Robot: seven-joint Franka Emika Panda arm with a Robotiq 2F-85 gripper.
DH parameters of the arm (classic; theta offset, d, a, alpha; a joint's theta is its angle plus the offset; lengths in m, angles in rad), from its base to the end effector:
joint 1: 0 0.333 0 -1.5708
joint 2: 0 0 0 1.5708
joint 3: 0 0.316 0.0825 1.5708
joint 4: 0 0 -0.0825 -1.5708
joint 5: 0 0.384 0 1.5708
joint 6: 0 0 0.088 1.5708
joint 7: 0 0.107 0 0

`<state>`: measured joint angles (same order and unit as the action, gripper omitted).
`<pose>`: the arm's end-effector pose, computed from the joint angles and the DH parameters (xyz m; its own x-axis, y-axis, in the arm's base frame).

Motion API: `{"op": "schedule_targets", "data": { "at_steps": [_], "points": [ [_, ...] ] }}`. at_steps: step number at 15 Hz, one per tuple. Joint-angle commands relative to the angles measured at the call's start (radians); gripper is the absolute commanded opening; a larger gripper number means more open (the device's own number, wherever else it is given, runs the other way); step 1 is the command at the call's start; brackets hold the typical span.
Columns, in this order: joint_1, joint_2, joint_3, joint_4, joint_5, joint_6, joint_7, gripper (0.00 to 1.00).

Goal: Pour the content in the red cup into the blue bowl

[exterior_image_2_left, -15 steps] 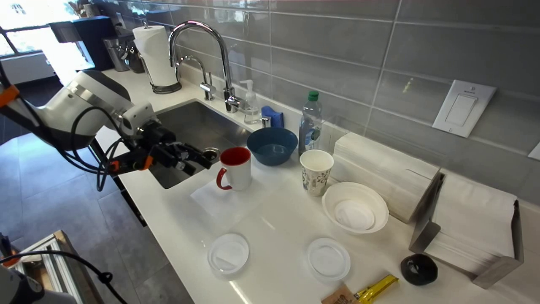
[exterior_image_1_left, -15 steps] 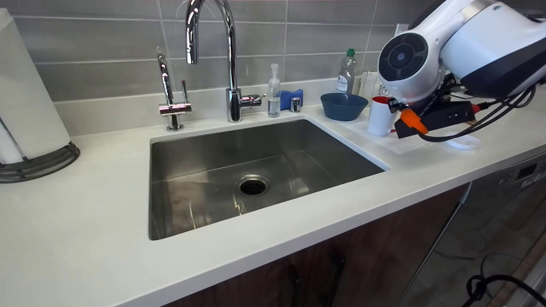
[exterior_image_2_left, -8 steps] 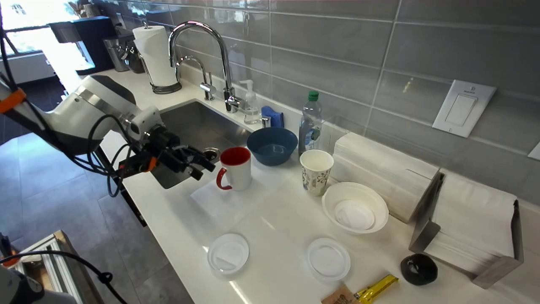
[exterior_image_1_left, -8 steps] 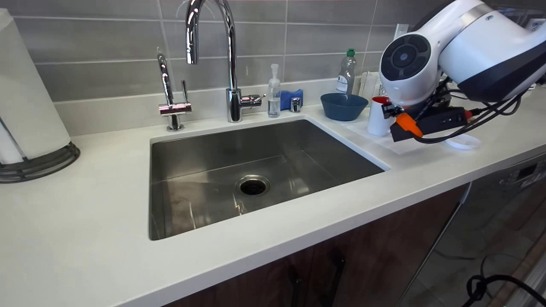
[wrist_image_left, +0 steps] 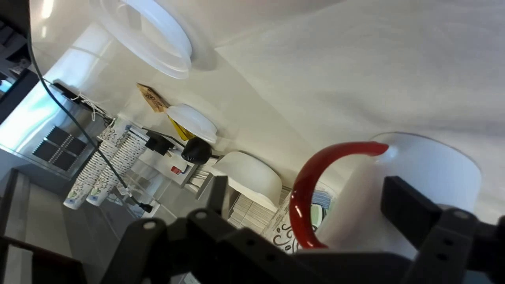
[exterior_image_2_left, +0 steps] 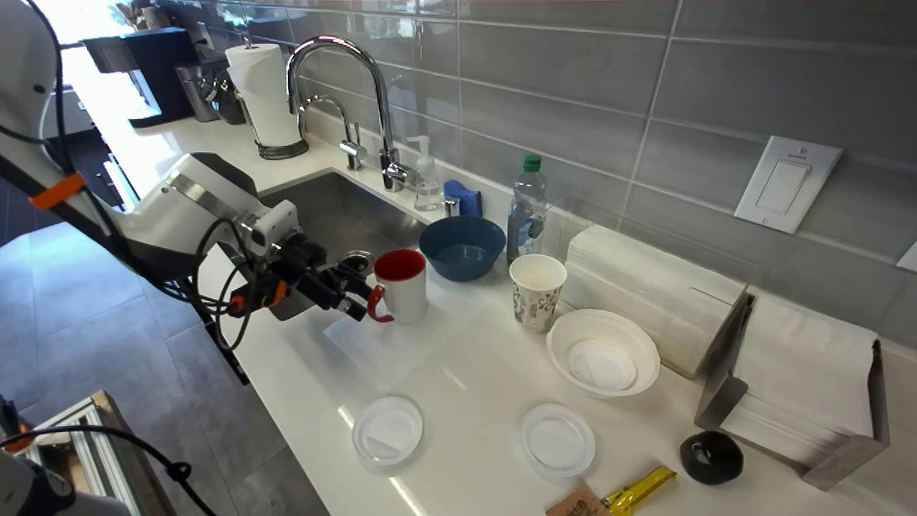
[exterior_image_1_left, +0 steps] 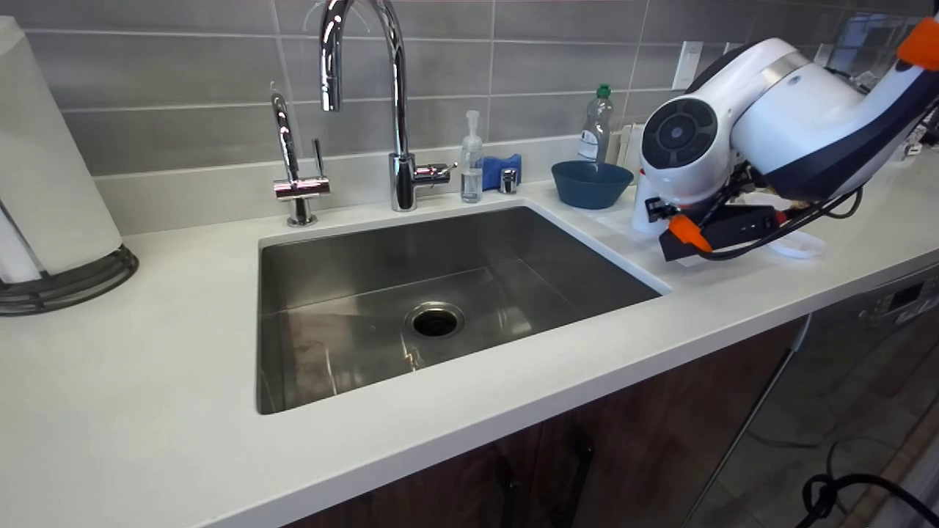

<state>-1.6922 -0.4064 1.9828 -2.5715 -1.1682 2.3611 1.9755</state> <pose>0.4093 0.0668 0.1943 0.6613 -0.1790 0.7284 -0.6875 -0.5331 0.4931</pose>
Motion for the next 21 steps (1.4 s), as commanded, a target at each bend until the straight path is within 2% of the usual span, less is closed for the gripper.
{"op": "schedule_targets", "data": {
  "at_steps": [1, 8, 17, 21],
  "points": [
    [0.009, -0.215, 0.002, 0.055, 0.123, 0.108, 0.004, 1.00],
    [0.041, -0.355, 0.031, 0.097, 0.378, 0.082, -0.147, 1.00],
    [0.217, -0.484, -0.042, 0.099, 0.660, 0.018, -0.330, 1.00],
    [0.273, -0.564, -0.075, 0.090, 0.744, 0.017, -0.401, 1.00]
  ]
}}
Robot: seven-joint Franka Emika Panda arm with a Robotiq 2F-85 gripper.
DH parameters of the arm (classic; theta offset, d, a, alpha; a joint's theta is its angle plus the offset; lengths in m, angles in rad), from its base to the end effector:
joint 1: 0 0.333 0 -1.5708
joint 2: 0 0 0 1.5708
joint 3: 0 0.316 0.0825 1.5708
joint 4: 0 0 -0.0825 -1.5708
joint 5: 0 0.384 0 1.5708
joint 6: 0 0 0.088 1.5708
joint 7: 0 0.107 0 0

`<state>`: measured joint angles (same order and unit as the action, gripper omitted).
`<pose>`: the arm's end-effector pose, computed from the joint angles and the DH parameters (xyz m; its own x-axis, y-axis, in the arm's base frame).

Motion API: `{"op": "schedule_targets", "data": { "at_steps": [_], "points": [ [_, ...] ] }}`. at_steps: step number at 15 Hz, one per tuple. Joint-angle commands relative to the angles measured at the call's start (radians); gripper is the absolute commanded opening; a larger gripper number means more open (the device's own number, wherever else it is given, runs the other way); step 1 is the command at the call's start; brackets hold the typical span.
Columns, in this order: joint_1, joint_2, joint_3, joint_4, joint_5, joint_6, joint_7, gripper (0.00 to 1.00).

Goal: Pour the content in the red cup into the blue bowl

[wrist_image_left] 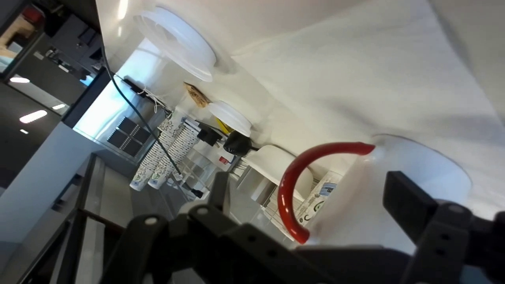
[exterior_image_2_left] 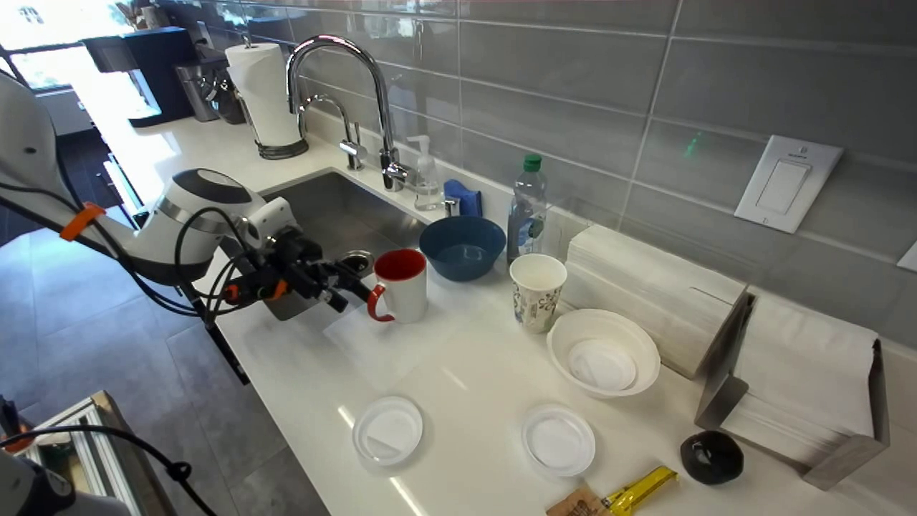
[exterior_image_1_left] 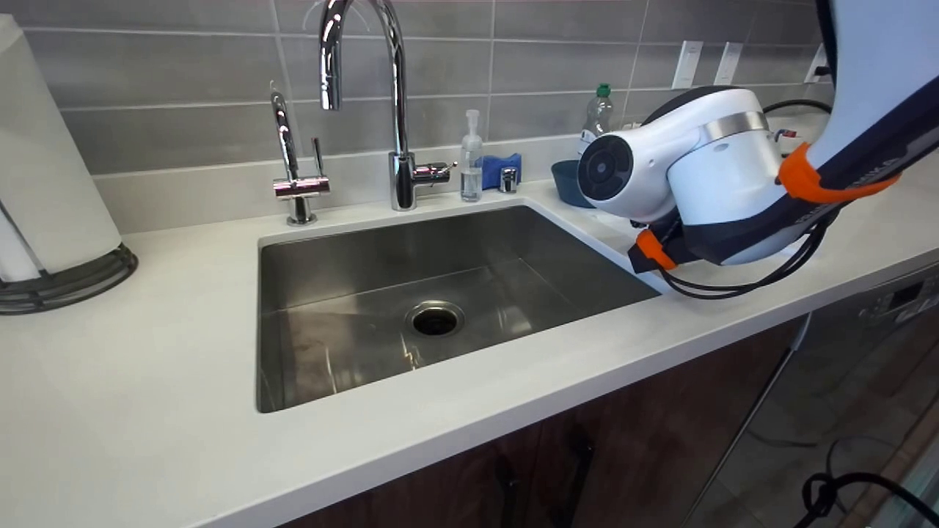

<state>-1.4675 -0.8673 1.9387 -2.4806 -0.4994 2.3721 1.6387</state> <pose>0.4225 0.1087 0.1772 0.6380 -0.1727 0.7504 -0.7495 -0.3629 0.5537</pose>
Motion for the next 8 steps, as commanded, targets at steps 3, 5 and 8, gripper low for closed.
{"op": "schedule_targets", "data": {
  "at_steps": [3, 5, 8],
  "points": [
    [0.064, -0.168, -0.045, -0.011, 0.101, 0.033, -0.086, 1.00],
    [0.060, -0.201, -0.043, -0.012, 0.118, 0.045, -0.099, 1.00],
    [0.061, -0.241, -0.038, -0.014, 0.152, 0.057, -0.123, 1.00]
  ]
}}
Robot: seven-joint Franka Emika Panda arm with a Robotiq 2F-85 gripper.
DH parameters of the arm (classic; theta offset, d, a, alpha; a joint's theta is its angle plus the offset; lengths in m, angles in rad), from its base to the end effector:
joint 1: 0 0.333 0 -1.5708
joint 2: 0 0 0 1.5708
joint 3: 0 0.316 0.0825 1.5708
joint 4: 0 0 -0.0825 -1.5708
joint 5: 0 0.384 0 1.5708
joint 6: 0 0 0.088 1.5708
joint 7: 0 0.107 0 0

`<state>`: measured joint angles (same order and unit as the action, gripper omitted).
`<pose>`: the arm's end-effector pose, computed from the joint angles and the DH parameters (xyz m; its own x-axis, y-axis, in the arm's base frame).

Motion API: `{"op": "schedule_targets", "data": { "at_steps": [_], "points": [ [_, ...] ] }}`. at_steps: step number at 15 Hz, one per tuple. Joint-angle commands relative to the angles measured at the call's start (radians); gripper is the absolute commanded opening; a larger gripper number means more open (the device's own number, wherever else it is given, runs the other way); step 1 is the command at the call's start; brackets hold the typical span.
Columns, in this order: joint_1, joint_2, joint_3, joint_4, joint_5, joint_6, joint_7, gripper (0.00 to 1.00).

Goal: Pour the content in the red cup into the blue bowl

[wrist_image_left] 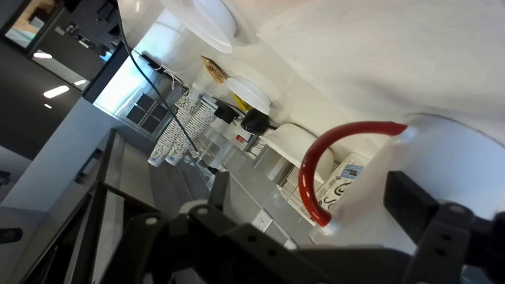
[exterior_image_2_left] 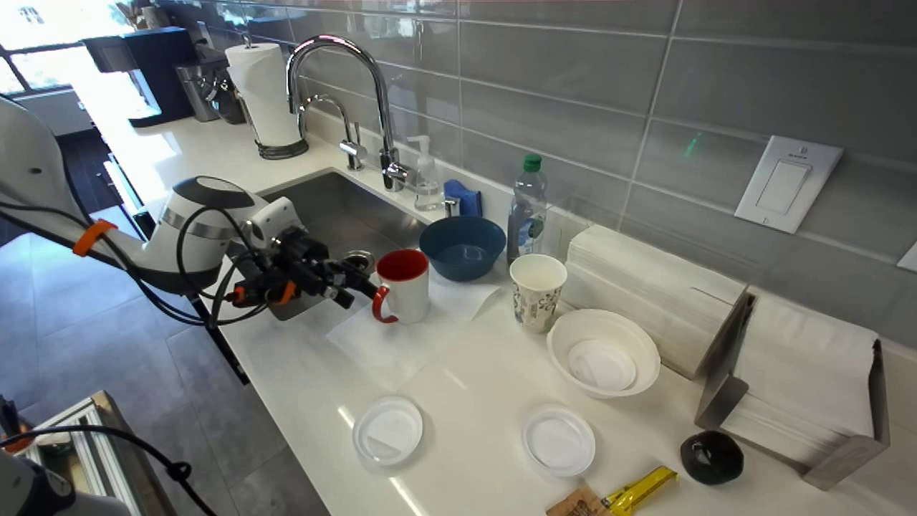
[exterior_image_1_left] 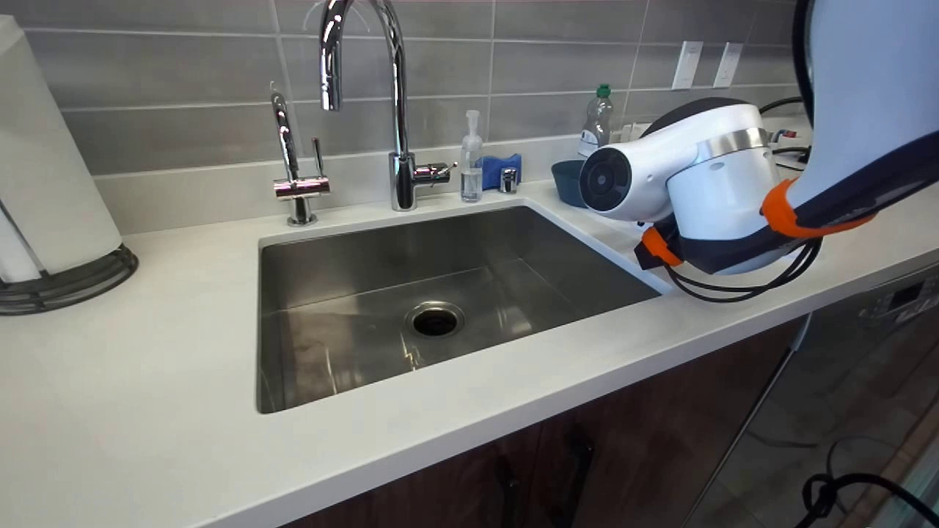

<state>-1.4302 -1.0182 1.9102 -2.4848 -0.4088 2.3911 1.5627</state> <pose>0.4262 0.0951 0.1779 0.6295 -0.1038 0.7700 -0.7563 -0.3092 0.5766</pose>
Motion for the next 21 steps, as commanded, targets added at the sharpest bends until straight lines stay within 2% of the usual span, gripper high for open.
{"op": "schedule_targets", "data": {
  "at_steps": [1, 7, 14, 21],
  "points": [
    [0.025, -0.101, -0.011, -0.011, 0.071, 0.042, -0.056, 1.00],
    [0.047, -0.152, -0.012, -0.024, 0.114, 0.094, -0.109, 1.00],
    [0.105, -0.170, -0.025, -0.084, 0.137, 0.278, -0.202, 1.00],
    [0.171, -0.180, -0.044, -0.176, 0.223, 0.336, -0.288, 1.00]
  ]
}}
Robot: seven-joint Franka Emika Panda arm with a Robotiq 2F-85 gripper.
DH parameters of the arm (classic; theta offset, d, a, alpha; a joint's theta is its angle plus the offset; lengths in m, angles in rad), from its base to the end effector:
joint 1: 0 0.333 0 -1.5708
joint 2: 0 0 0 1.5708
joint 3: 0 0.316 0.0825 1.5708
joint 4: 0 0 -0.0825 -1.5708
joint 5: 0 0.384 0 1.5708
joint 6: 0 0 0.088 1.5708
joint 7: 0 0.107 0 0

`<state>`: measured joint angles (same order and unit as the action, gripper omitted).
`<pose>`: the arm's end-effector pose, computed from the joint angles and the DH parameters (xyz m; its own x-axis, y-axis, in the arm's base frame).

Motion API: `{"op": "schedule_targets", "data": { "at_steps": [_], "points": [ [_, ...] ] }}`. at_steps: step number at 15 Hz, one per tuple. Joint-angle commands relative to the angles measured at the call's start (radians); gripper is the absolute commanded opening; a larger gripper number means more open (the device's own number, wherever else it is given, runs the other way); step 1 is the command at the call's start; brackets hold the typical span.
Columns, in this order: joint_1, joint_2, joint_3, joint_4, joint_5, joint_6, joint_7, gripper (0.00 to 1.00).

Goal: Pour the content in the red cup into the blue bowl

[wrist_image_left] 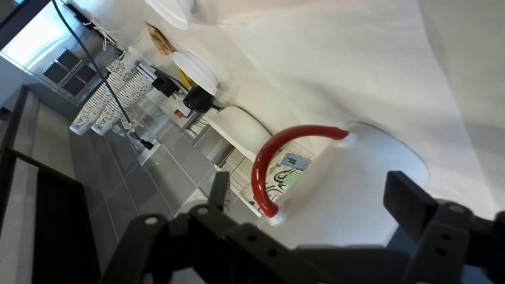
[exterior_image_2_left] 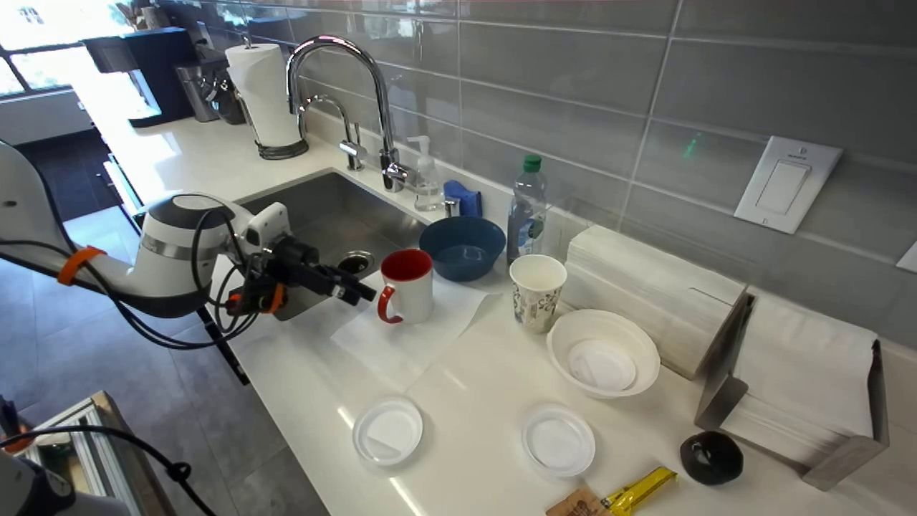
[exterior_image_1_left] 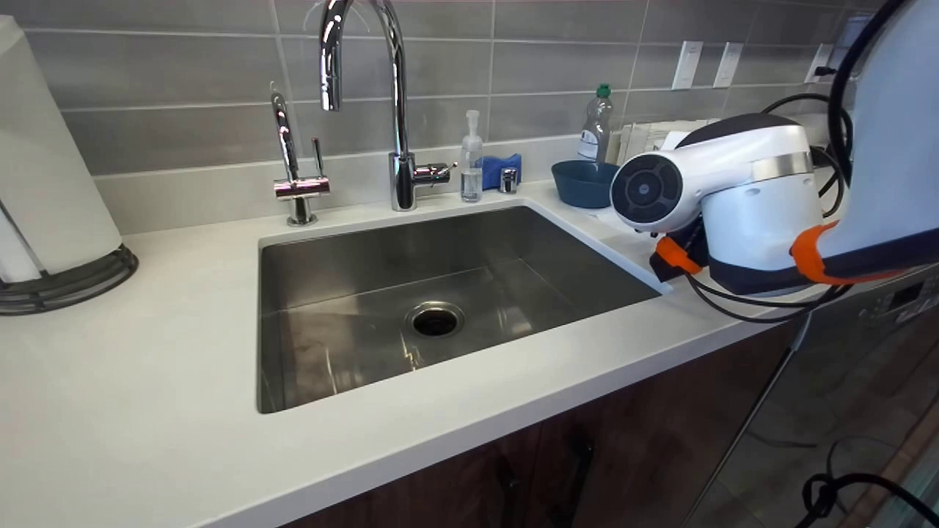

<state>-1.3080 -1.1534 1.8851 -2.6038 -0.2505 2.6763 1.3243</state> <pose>0.4081 0.1020 0.1714 0.7137 0.0261 0.7000 -0.6042 -0.4825 0.6341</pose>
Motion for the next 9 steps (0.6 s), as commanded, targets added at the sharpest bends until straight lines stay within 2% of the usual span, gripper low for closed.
{"op": "schedule_targets", "data": {
  "at_steps": [1, 9],
  "points": [
    [0.054, -0.047, -0.023, -0.070, 0.077, 0.056, -0.052, 1.00],
    [0.049, -0.132, -0.027, -0.123, 0.148, 0.177, -0.052, 1.00]
  ]
}}
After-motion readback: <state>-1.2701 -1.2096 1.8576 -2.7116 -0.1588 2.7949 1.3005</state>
